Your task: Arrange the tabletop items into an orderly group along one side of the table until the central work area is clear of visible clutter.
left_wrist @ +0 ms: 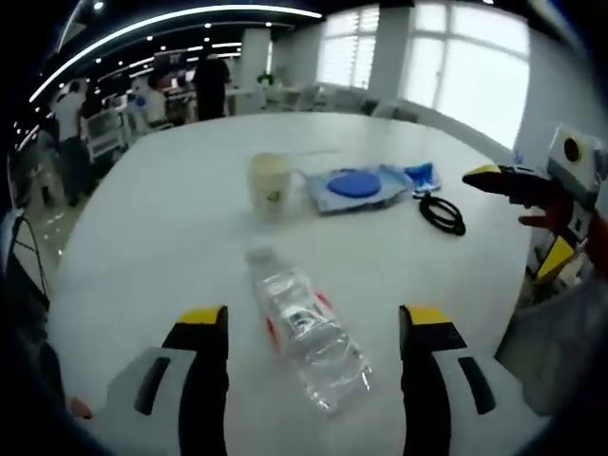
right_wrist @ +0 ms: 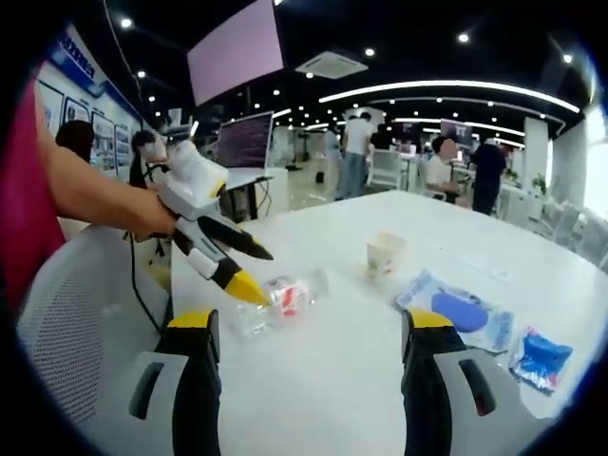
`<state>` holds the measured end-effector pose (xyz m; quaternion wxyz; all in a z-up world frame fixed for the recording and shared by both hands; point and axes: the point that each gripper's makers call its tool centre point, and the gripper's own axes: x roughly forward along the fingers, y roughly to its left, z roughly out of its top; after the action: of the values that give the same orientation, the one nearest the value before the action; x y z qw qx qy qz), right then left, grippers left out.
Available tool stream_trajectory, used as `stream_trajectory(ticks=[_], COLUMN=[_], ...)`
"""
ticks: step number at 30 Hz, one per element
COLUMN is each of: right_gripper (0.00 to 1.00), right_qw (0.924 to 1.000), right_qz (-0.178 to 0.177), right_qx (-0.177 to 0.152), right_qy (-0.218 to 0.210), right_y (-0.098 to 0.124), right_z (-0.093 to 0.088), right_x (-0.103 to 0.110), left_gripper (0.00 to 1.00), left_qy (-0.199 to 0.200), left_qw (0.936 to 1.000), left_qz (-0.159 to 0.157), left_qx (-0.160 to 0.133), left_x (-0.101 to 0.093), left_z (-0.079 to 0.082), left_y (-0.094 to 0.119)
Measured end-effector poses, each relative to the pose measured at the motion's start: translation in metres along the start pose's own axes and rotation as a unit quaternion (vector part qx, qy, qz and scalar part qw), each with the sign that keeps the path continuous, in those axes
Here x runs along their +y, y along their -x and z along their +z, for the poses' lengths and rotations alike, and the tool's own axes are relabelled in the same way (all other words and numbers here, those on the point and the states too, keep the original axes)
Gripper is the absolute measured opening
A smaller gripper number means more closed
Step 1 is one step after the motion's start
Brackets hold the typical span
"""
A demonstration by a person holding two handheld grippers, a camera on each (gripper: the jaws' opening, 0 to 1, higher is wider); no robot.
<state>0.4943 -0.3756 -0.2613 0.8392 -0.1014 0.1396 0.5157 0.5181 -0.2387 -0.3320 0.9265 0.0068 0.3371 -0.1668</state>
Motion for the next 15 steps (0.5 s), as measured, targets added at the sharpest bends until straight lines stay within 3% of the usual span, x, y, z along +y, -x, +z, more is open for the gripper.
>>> stream_trajectory(ticks=[12, 15], right_gripper=[0.78, 0.79], right_qw=[1.0, 0.9999], right_qz=[0.001, 0.002], right_qx=[-0.009, -0.01], right_qy=[-0.004, -0.004], right_y=[0.001, 0.001], right_z=[0.003, 0.003], right_x=[-0.002, -0.001], left_gripper=[0.67, 0.65], left_qy=[0.016, 0.017], left_qw=[0.9977, 0.9974], left_qz=[0.013, 0.014], left_qx=[0.065, 0.069], left_x=[0.004, 0.004], left_z=[-0.016, -0.015], left_y=[-0.018, -0.022])
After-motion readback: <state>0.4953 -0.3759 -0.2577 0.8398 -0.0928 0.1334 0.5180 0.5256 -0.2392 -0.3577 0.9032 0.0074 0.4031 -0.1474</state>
